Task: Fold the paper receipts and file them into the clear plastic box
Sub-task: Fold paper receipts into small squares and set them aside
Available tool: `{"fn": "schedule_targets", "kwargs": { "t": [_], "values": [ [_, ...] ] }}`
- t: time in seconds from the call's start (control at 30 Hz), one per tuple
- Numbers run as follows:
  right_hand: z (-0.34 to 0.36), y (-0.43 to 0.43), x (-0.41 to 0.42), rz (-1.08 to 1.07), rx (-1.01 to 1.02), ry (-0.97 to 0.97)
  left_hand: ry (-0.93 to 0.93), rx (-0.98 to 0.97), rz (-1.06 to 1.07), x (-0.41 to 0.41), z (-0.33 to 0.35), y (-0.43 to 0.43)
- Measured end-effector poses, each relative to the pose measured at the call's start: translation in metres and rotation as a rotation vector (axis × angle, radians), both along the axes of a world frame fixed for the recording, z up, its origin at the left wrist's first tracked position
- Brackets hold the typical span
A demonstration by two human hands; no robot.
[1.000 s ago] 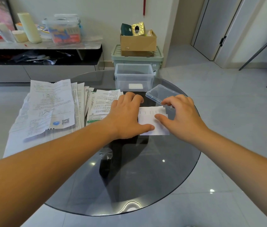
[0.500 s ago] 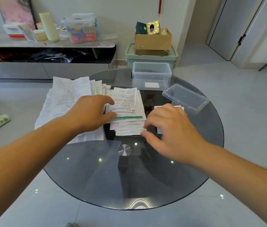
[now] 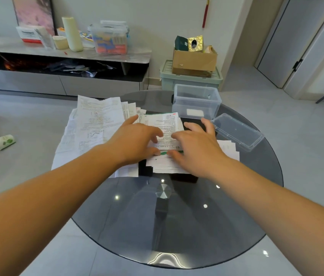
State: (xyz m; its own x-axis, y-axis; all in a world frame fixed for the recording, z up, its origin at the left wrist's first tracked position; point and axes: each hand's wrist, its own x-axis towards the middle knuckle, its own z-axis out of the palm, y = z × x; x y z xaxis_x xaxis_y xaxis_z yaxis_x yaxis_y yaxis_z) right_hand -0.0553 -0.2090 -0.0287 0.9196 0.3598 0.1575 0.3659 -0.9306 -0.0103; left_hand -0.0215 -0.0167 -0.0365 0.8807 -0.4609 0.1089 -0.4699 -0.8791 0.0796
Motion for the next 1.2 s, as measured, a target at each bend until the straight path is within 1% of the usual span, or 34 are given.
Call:
{"fn": "schedule_targets", "kwargs": {
  "t": [0.17,0.27,0.33,0.4,0.5,0.57,0.63,0.73,0.83,0.93,1.1,1.2],
  "values": [
    [-0.003,0.001,0.001,0.017,0.021,0.014,-0.090,-0.044,-0.059,-0.007,0.004,0.002],
    [-0.001,-0.005,-0.006,0.077,0.110,-0.090,-0.202,-0.105,-0.122,-0.016,0.014,0.003],
    [0.000,-0.012,-0.016,0.151,0.187,-0.147,-0.229,-0.127,-0.172,-0.031,0.025,0.002],
    [-0.001,-0.018,-0.033,0.212,0.251,-0.118,-0.210,-0.129,-0.221,-0.055,0.030,0.003],
    [-0.005,-0.028,-0.065,0.273,0.322,0.021,-0.120,-0.127,-0.248,-0.096,0.023,0.010],
    [-0.011,-0.033,-0.087,0.302,0.320,0.114,-0.049,-0.124,-0.254,-0.122,0.015,0.013],
    [-0.018,-0.036,-0.104,0.337,0.278,0.166,0.024,-0.099,-0.276,-0.139,0.008,0.014],
    [-0.027,-0.039,-0.118,0.360,0.280,0.154,0.014,-0.082,-0.288,-0.149,0.000,0.015],
    [-0.030,-0.041,-0.124,0.341,0.312,0.146,0.081,-0.125,-0.229,-0.147,-0.003,0.017],
    [-0.030,-0.039,-0.126,0.287,0.346,0.168,0.145,-0.219,-0.158,-0.140,-0.004,0.016],
    [-0.029,-0.033,-0.118,0.087,0.502,0.218,0.278,-0.436,0.002,-0.130,-0.005,0.009],
    [-0.028,-0.028,-0.108,-0.054,0.610,0.259,0.291,-0.484,0.090,-0.123,-0.006,0.003]
  ]
}}
